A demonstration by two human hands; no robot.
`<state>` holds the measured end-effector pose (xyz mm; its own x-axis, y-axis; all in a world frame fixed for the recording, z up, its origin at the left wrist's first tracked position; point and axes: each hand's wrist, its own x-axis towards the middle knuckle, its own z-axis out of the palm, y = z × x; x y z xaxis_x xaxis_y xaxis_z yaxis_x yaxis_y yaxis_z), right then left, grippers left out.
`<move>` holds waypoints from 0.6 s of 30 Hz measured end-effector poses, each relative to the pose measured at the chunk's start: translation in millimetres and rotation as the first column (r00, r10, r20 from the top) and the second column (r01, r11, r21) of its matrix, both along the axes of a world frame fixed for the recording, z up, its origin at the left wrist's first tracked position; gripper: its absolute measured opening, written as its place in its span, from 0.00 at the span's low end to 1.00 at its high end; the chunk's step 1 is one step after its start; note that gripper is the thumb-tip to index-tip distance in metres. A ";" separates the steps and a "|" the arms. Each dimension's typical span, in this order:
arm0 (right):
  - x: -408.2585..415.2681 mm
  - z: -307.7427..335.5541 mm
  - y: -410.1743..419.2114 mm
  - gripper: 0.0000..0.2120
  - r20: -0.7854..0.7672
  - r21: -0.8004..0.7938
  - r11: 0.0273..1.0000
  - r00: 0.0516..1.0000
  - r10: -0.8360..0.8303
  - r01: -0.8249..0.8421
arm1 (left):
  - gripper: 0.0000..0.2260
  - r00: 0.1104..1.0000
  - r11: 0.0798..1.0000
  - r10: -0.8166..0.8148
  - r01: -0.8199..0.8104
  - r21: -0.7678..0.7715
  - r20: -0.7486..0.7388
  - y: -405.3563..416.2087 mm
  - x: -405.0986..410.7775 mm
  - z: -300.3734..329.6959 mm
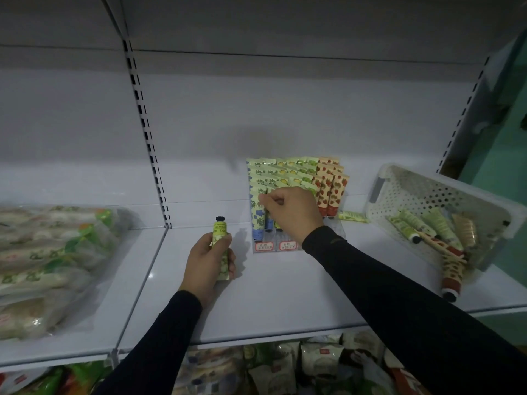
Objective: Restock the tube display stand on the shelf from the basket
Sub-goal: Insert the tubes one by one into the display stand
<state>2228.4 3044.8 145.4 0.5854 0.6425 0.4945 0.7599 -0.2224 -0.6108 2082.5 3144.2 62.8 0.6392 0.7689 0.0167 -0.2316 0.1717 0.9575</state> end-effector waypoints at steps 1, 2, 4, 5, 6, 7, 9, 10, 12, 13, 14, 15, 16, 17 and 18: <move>-0.6 0.6 -1.1 0.20 0.011 0.012 1.000 1.000 -0.010 0.010 | 0.03 1.000 1.000 0.000 0.000 0.006 -0.003 -0.1 -0.1 0.4; -1.8 1.9 -2.6 0.21 0.017 0.030 0.999 1.000 -0.023 0.022 | 0.03 1.000 1.000 0.001 -0.001 0.009 -0.004 -0.5 -0.3 0.8; -5.8 3.9 -7.1 0.23 0.012 0.076 0.997 1.000 -0.028 0.027 | 0.04 1.000 1.000 0.001 -0.001 0.004 -0.002 -1.0 -1.2 1.4; -7.4 3.9 -10.0 0.23 0.017 0.098 0.995 1.000 -0.026 0.025 | 0.04 1.000 1.000 0.001 -0.001 0.000 0.000 -0.9 -1.8 1.6; -9.0 3.3 -13.4 0.23 0.033 0.111 0.994 0.999 -0.030 0.026 | 0.04 1.000 1.000 -0.002 0.002 -0.002 0.003 -1.4 -2.5 2.3; -10.9 2.3 -16.6 0.24 0.051 0.115 0.993 0.998 -0.035 0.029 | 0.05 1.000 1.000 -0.007 0.007 0.000 0.004 -1.4 -3.4 2.7; -12.4 -2.2 -22.3 0.26 0.054 0.114 0.993 0.998 -0.027 0.021 | 0.04 1.000 1.000 -0.020 0.020 0.020 -0.007 -3.0 -4.6 3.7; -12.6 -4.7 -25.6 0.26 0.052 0.107 0.994 0.998 -0.018 0.012 | 0.03 0.999 0.999 -0.025 0.026 0.040 -0.020 -4.3 -5.4 4.3; -13.9 -8.4 -33.2 0.23 0.036 0.066 0.997 0.999 0.024 -0.027 | 0.01 0.999 0.994 -0.032 0.036 0.105 -0.040 -8.3 -6.5 6.0; -14.6 -10.7 -37.0 0.20 -0.003 0.040 0.998 0.998 0.057 -0.057 | 0.01 0.998 0.988 -0.035 0.041 0.151 -0.046 -10.5 -7.1 6.9; -16.1 -12.6 -40.6 0.17 -0.050 0.016 0.996 0.995 0.088 -0.087 | 0.02 0.998 0.978 -0.039 0.049 0.201 -0.051 -13.2 -7.9 8.3; -18.0 -14.1 -43.7 0.16 -0.097 0.002 0.994 0.989 0.110 -0.110 | 0.05 0.997 0.965 -0.047 0.061 0.255 -0.060 -15.4 -8.1 9.3; -20.1 -15.3 -46.7 0.16 -0.151 0.007 0.991 0.980 0.130 -0.131 | 0.07 0.995 0.947 -0.061 0.081 0.311 -0.076 -18.0 -8.5 11.0; -21.8 -16.9 -48.7 0.16 -0.211 0.022 0.988 0.965 0.153 -0.152 | 0.09 0.992 0.924 -0.073 0.105 0.368 -0.101 -20.6 -8.3 12.5; -24.0 -16.8 -50.9 0.16 -0.266 0.035 0.984 0.947 0.177 -0.174 | 0.11 0.989 0.899 -0.084 0.129 0.419 -0.123 -23.9 -7.7 14.5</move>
<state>2204.4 2993.9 128.5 0.5756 0.7423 0.3430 0.5947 -0.0922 -0.7986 2074.8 3120.3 77.3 0.7322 0.6302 0.2582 -0.1345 -0.2379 0.9619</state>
